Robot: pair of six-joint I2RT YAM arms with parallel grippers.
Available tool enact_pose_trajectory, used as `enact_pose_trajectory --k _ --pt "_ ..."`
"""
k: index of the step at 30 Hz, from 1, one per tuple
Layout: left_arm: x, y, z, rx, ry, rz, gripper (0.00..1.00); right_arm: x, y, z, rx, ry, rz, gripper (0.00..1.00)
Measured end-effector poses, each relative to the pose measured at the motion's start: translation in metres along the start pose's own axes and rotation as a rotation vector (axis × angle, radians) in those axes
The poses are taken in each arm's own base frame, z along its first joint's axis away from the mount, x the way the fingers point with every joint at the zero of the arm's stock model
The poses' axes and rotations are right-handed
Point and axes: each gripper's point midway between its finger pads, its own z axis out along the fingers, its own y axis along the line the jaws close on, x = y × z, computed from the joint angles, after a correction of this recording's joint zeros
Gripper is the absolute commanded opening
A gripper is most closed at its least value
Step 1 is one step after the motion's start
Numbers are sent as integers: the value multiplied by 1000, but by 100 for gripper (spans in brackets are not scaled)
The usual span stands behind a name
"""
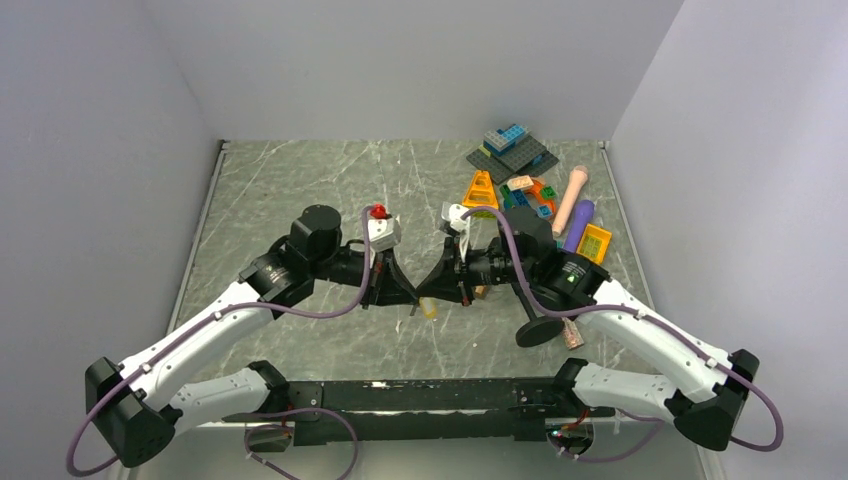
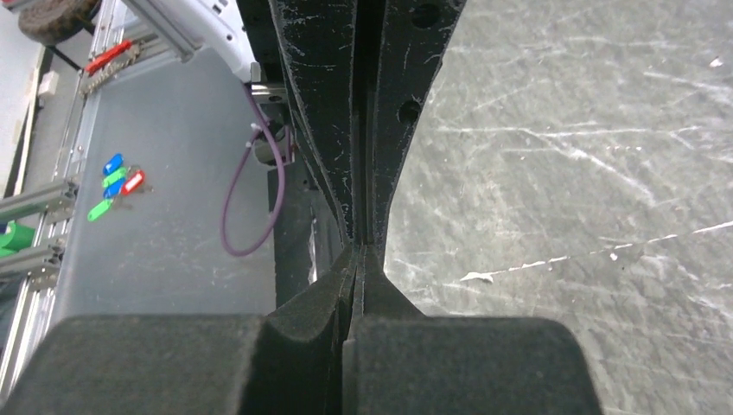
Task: Remove the keys from the keyring
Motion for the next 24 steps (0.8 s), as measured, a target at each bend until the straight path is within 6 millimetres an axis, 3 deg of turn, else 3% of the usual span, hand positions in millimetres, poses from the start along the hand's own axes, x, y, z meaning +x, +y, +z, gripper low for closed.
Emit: enact_pose_trajectory --k 15,24 --pt "32 -7 12 58 133 -53 0 34 5 3 -86 216 47 0" --pt "43 -15 17 92 179 -55 0 44 13 4 -135 301 73 0"
